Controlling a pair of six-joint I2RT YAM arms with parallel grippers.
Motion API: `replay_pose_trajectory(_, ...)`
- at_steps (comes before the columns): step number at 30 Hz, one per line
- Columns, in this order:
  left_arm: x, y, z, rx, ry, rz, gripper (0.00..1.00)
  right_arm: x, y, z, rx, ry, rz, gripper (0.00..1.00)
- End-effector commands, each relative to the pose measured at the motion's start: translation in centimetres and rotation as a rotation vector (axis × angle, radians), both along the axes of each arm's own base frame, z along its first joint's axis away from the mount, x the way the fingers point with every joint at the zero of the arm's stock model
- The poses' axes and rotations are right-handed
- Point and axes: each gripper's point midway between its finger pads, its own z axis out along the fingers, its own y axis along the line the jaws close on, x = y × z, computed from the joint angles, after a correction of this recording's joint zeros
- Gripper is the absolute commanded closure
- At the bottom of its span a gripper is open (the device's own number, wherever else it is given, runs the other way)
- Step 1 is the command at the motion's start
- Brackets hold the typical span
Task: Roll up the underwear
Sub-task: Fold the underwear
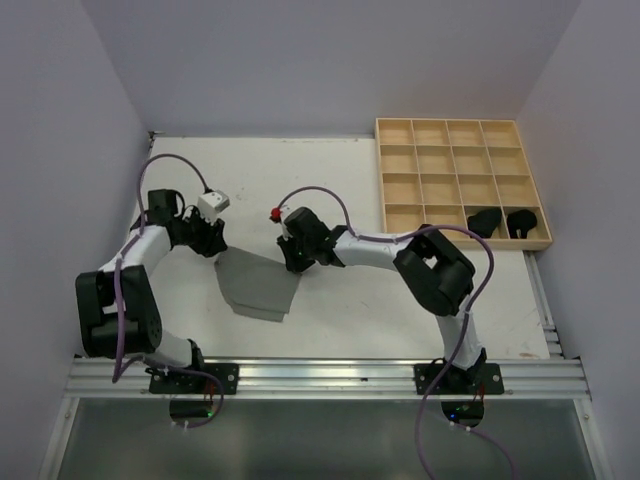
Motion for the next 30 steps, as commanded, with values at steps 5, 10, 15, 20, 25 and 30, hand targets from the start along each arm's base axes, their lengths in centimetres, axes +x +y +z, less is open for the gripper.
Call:
replay_pose_trajectory(5, -1.0, -3.2, 7.2, -0.116, -0.266, -0.259, 0.54, 5.8, 0.1, -1.5, -0.076, -0.052, 0.024, 0.86)
replay_pose_trajectory(10, -3.3, -3.7, 5.9, -0.125, -0.216, -0.329, 0.54, 12.0, 1.4, 3.5, -0.017, -0.175, 0.009, 0.85)
replay_pose_trajectory(15, -5.1, -5.1, 4.2, -0.077, -0.194, -0.398, 0.54, 13.4, 0.8, 10.9, 0.059, -0.27, -0.047, 0.77)
replay_pose_trajectory(20, -6.6, -8.2, 2.5, -0.04, -0.169, -0.464, 0.55, 8.2, -2.2, 13.0, 0.22, -0.151, -0.214, 0.78)
replay_pose_trajectory(25, -6.6, -10.0, 0.9, -0.023, -0.139, -0.489, 0.59, 1.9, -4.6, 9.1, 0.387, 0.064, -0.382, 0.89)
replay_pose_trajectory(30, -6.7, -12.3, 0.3, -0.006, -0.124, -0.527, 0.6, -0.3, -3.5, 9.1, 0.586, 0.145, -0.519, 0.96)
